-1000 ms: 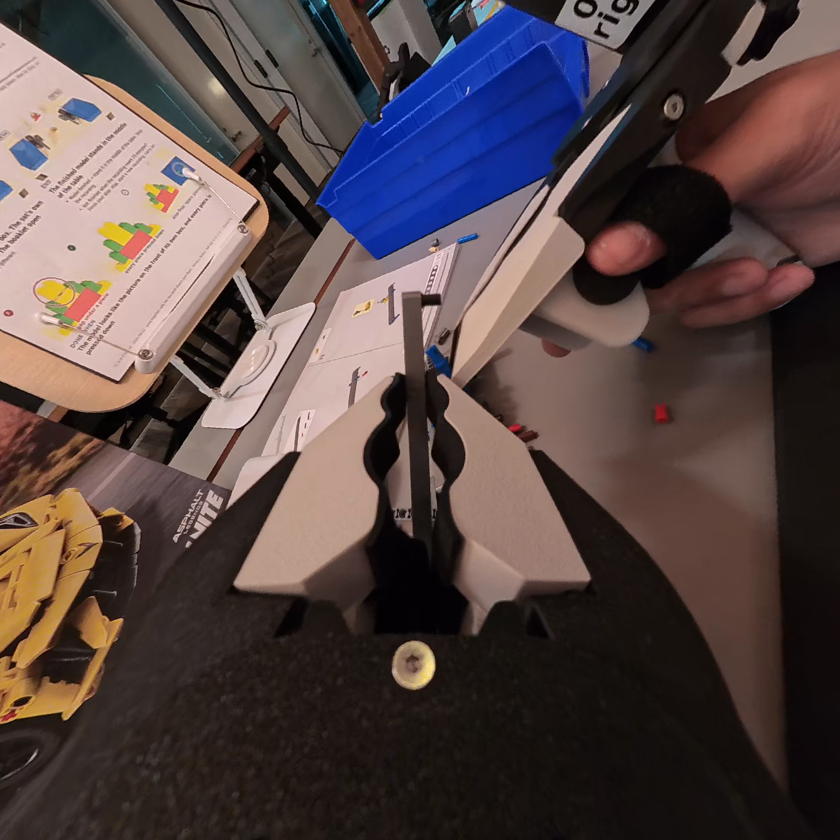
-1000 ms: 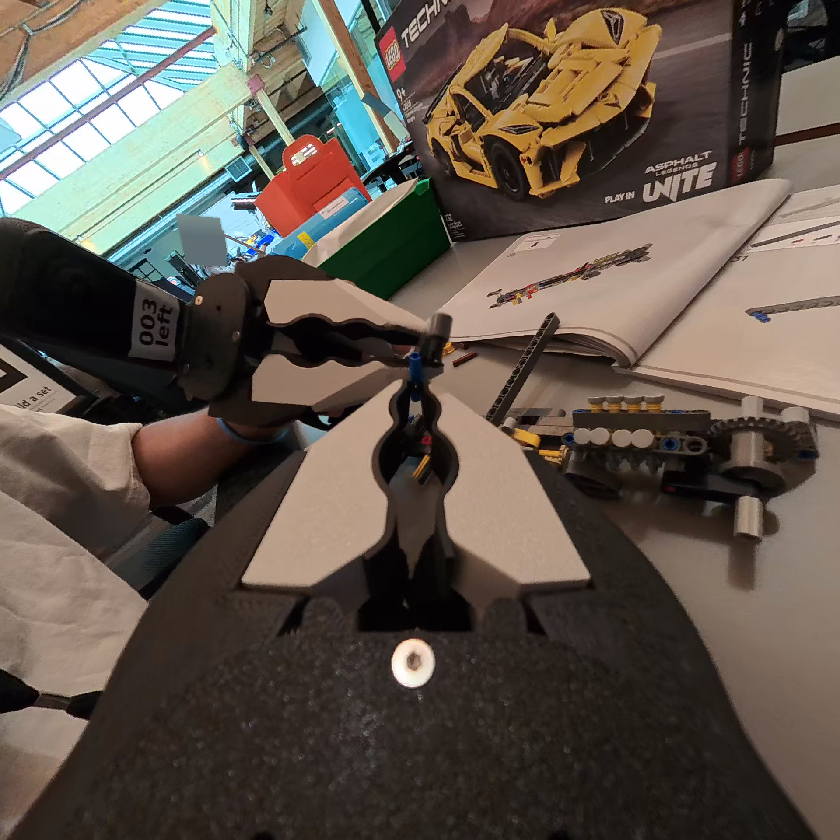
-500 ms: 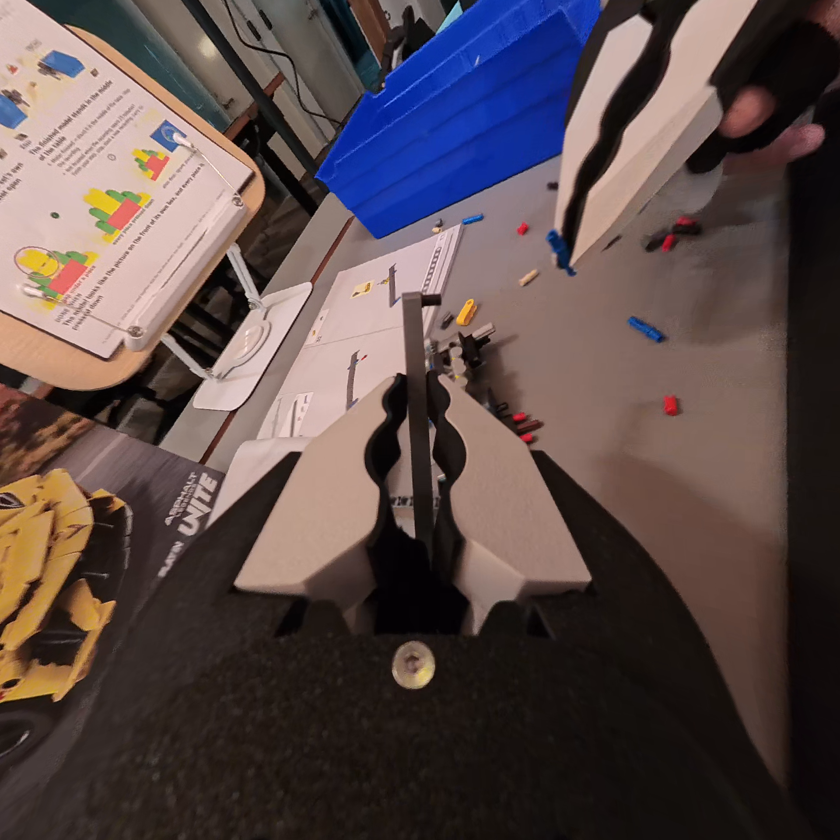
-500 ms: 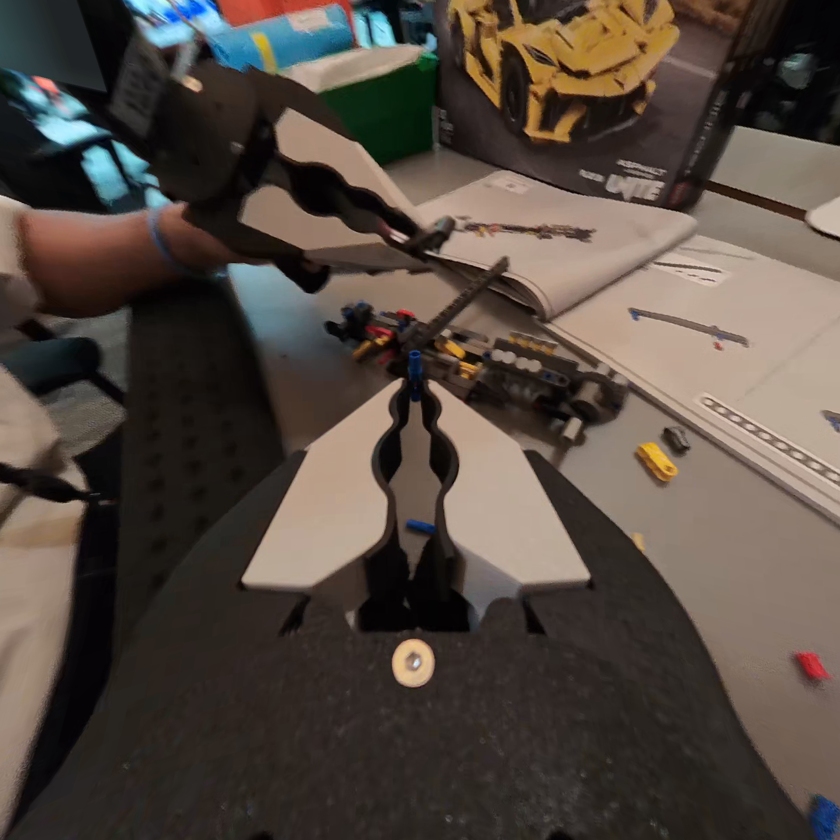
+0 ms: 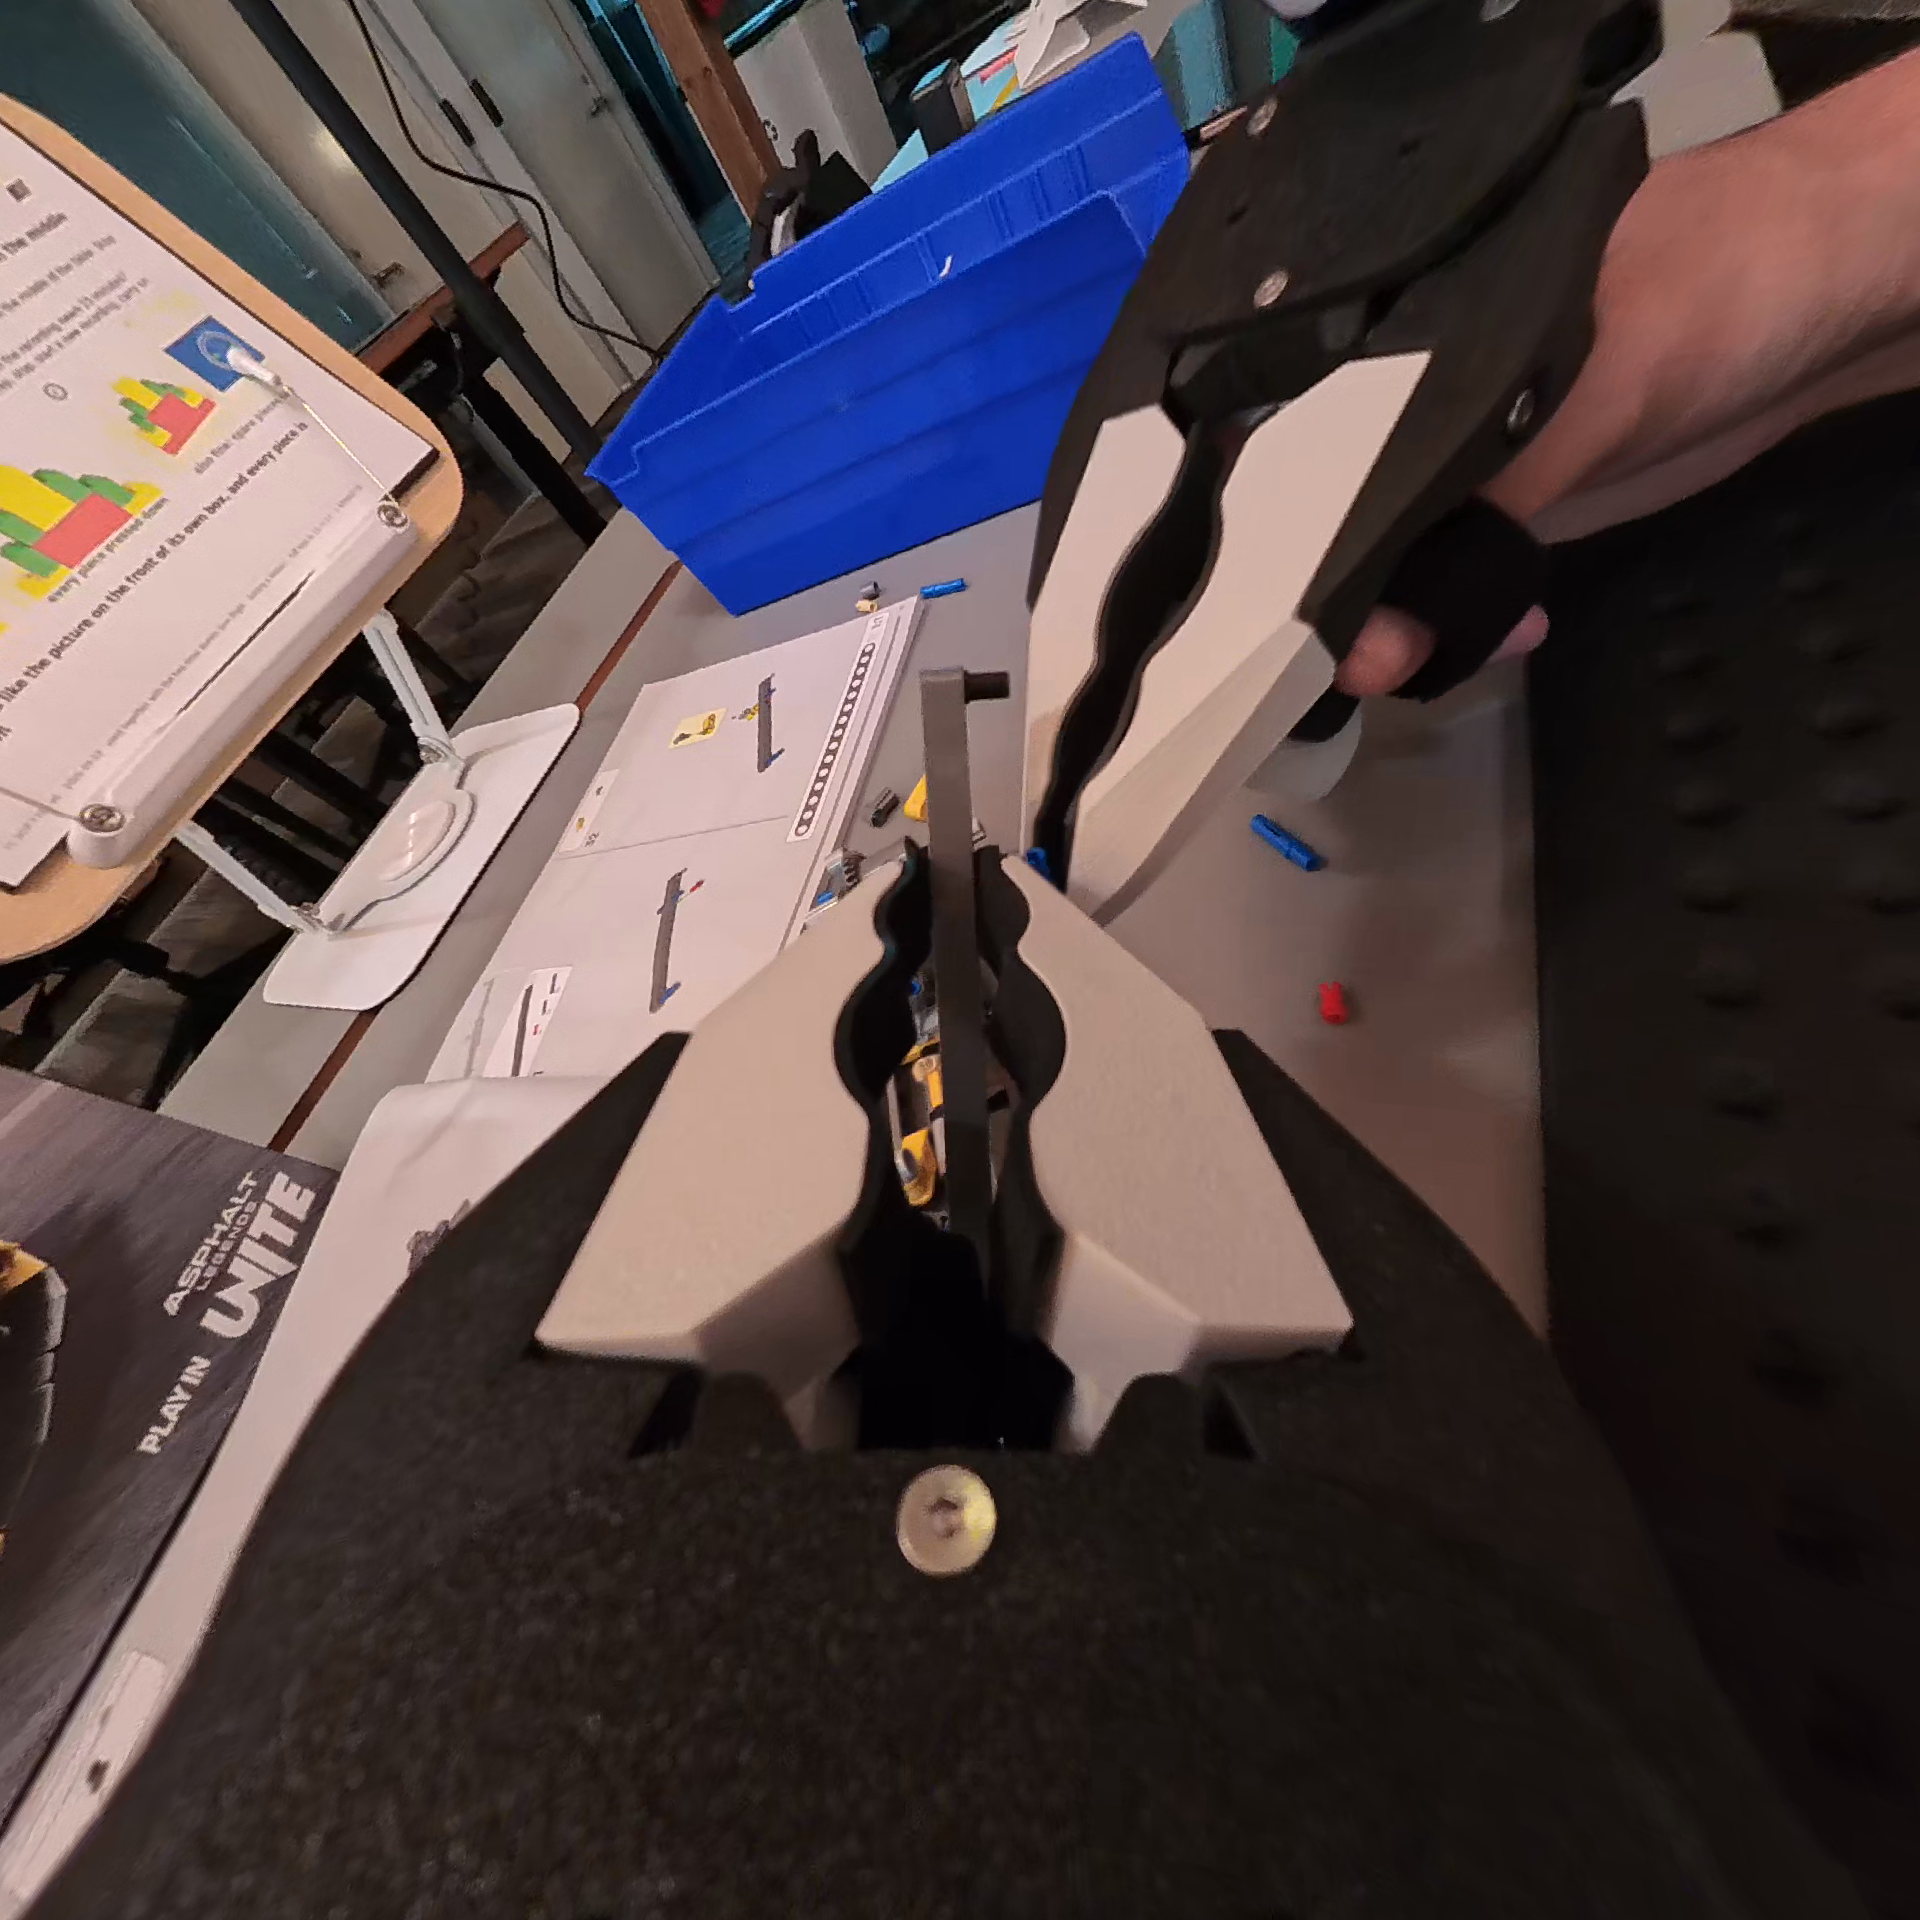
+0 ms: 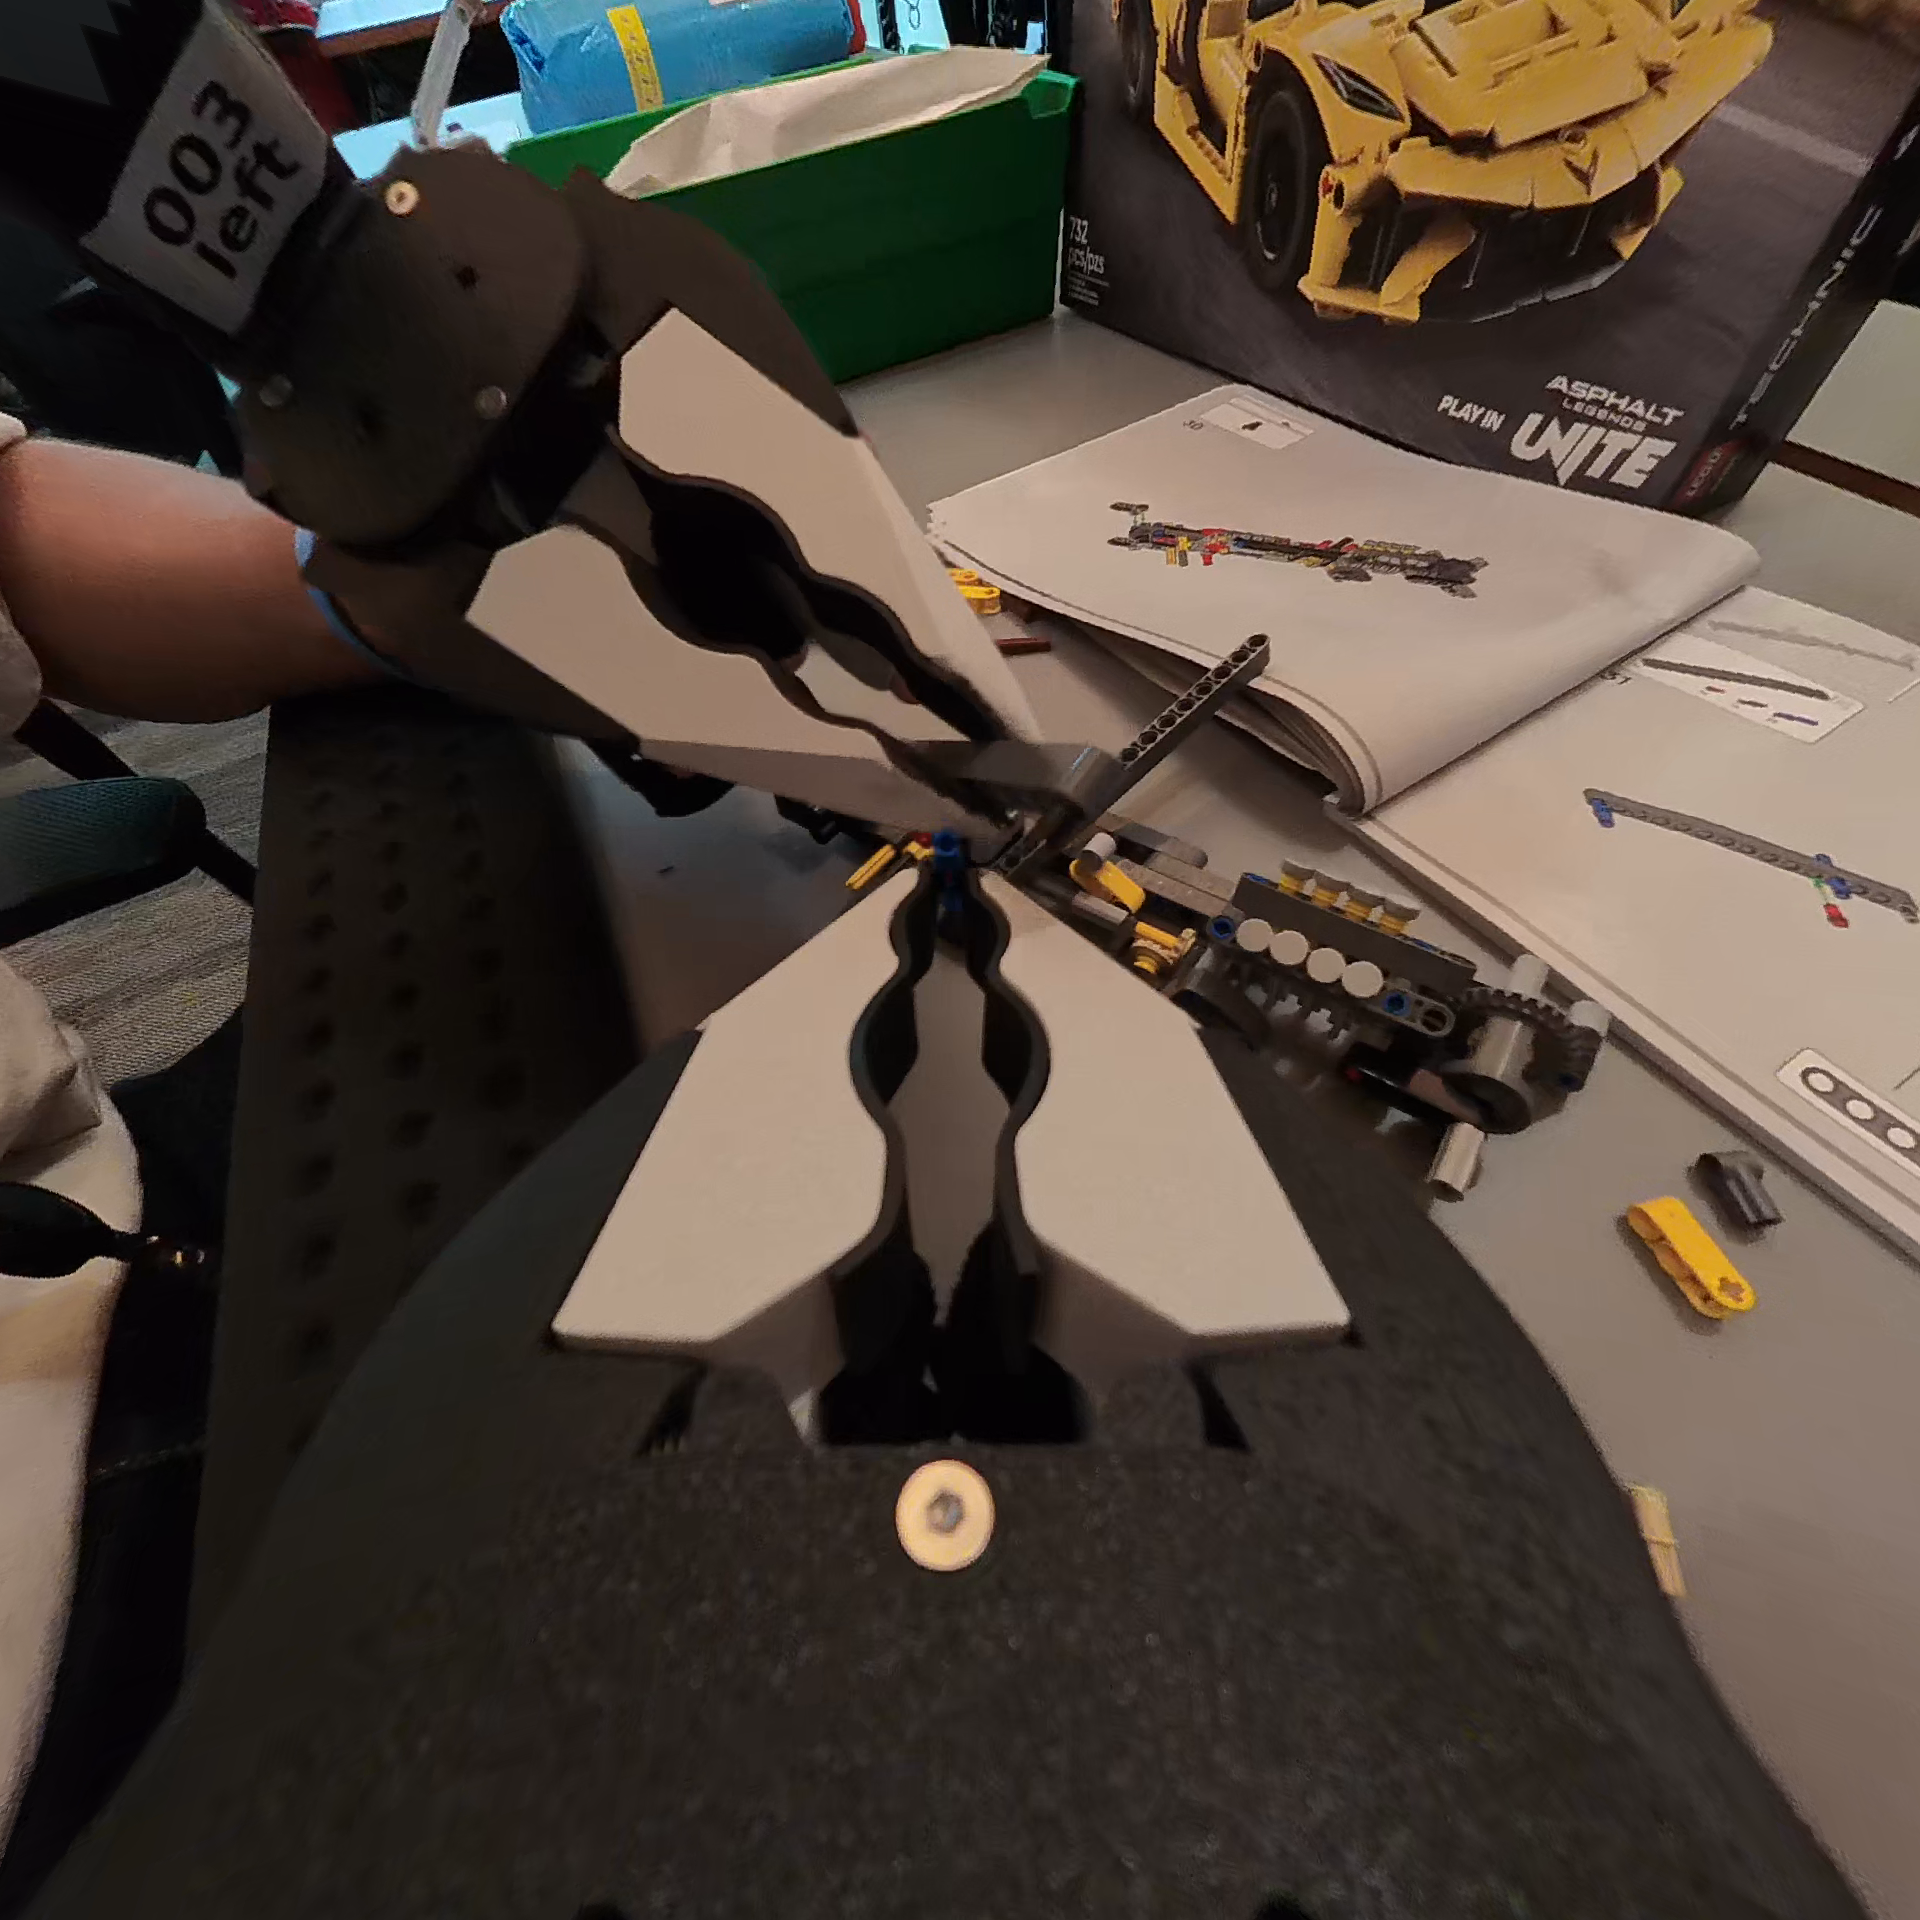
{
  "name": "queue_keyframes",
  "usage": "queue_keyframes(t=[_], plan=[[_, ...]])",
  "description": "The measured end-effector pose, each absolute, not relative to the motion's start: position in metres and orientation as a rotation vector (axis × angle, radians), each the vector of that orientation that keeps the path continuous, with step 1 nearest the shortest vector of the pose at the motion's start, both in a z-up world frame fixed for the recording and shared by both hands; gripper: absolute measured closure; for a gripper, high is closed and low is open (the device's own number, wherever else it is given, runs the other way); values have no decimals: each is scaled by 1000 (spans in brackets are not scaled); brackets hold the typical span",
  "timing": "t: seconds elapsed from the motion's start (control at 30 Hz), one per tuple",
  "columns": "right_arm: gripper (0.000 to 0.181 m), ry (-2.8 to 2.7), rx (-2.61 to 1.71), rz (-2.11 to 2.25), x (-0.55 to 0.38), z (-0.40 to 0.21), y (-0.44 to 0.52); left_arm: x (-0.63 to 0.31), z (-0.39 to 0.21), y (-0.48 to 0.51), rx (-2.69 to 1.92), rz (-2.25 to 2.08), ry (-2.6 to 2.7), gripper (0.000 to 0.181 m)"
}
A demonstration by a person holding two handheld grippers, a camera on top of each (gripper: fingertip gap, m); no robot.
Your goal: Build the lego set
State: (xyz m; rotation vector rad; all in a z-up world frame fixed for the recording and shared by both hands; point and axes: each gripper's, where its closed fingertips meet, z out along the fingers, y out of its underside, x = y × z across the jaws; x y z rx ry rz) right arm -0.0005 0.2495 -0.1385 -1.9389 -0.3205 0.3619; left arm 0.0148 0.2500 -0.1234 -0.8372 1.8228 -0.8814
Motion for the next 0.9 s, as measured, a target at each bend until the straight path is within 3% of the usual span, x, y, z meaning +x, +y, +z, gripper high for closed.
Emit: queue_keyframes(t=[0.2,0.5,0.9], plan=[[177,-312,-1981,322,7,-143,245,16,-122,260,-859,-854,1804,174],[177,-182,-2329,88,94,-197,188,17,-119,277,-903,-827,1769,174],[177,-155,-2380,82,106,-211,175,17,-126,273,-886,-810,1803,174]])
